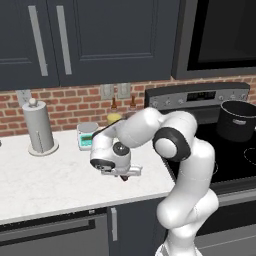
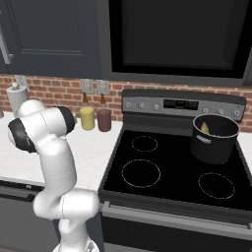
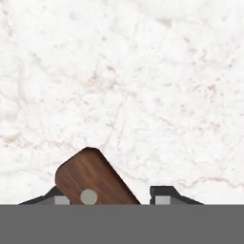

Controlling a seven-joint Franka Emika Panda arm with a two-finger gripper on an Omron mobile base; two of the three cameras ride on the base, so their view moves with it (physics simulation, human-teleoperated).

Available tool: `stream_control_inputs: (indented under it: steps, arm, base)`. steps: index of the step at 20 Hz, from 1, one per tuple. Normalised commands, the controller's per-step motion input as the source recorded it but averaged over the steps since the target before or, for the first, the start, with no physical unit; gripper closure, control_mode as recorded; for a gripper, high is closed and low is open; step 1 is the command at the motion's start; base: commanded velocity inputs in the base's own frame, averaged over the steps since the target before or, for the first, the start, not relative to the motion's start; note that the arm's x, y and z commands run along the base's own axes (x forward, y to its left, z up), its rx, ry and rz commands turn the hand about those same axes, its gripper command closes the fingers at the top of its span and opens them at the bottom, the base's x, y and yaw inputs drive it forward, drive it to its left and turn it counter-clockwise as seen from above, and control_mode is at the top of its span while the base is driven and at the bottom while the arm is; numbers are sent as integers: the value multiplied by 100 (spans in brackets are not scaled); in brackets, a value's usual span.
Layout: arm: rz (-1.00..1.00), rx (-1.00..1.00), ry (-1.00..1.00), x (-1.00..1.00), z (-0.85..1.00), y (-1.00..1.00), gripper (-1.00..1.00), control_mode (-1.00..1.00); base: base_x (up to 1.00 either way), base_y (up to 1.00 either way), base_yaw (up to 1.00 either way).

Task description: Put the onion and cucumber in the pot. Retrieve the spatula and lightly stir the vegetables in the pot.

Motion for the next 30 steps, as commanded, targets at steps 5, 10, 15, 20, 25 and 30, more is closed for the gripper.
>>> stream_control_inputs:
  steps: [5, 10, 15, 20, 25, 30]
  arm:
    - [0, -3, 0, -35, 27, 9, 100, -100]
    - [0, 0, 0, -35, 91, 9, 100, -100]
    - [-5, 5, 0, -31, 100, 1, 100, -100]
    - [-12, 13, 0, -28, 100, 0, 100, -100]
    - [-17, 16, 2, -37, 100, 0, 100, -100]
    - [-21, 19, 11, -44, 100, 0, 100, -100]
  base:
    - [0, 0, 0]
    - [0, 0, 0]
    - [0, 0, 0]
    - [0, 0, 0]
    - [0, 0, 0]
    - [0, 0, 0]
